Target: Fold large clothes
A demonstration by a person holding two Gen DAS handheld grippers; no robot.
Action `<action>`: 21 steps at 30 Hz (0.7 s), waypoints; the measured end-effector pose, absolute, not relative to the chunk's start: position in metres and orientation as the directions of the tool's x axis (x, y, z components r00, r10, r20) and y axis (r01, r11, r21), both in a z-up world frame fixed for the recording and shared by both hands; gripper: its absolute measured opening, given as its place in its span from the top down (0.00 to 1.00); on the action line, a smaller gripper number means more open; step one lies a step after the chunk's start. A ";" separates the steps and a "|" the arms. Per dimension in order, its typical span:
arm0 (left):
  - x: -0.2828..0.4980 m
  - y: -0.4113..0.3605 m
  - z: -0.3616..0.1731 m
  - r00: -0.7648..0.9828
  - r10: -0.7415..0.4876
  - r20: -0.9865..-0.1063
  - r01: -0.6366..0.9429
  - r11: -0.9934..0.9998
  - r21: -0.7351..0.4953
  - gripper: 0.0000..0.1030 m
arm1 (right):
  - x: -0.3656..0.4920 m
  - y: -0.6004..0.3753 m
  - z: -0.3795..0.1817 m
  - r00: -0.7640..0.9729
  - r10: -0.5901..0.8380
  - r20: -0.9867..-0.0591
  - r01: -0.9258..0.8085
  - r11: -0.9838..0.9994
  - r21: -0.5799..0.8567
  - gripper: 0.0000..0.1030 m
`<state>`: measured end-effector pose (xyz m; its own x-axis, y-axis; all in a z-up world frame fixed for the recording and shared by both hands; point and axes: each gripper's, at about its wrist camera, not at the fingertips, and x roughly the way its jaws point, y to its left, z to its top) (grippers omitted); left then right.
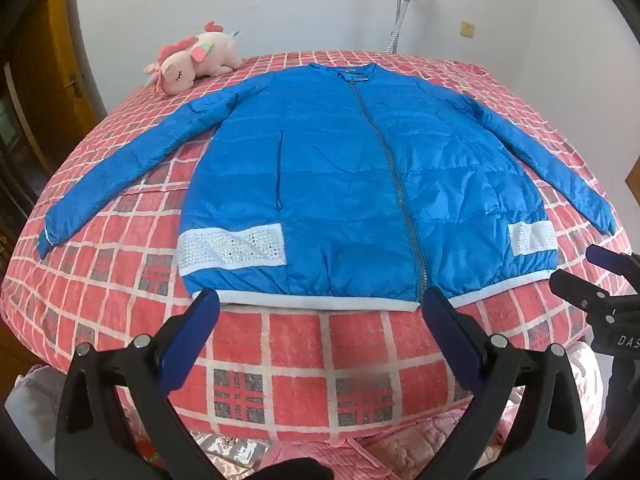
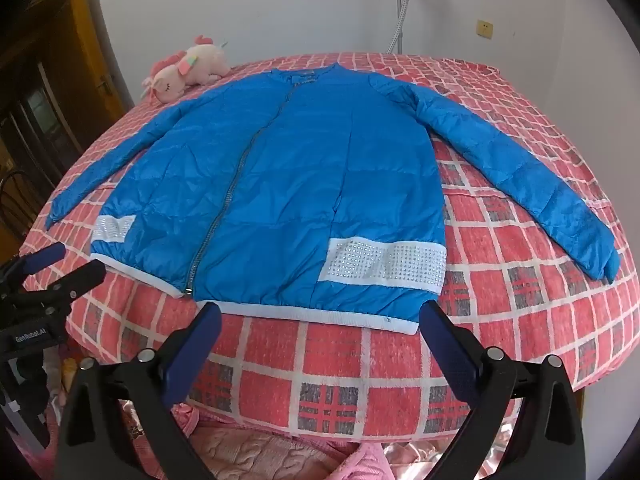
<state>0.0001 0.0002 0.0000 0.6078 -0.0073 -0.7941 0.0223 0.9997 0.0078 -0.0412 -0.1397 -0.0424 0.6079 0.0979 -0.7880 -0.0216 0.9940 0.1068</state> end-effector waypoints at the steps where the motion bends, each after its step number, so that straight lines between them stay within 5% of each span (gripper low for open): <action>1: 0.000 0.000 0.000 0.610 -0.009 -0.793 0.022 1.000 0.006 0.03 | -0.041 -0.140 -0.043 0.605 0.098 -0.791 -0.022 0.994 0.106 0.04; 21: 0.000 0.000 0.000 0.613 -0.003 -0.790 0.021 1.000 0.013 0.03 | -0.041 -0.138 -0.043 0.609 0.102 -0.787 -0.025 0.994 0.109 0.04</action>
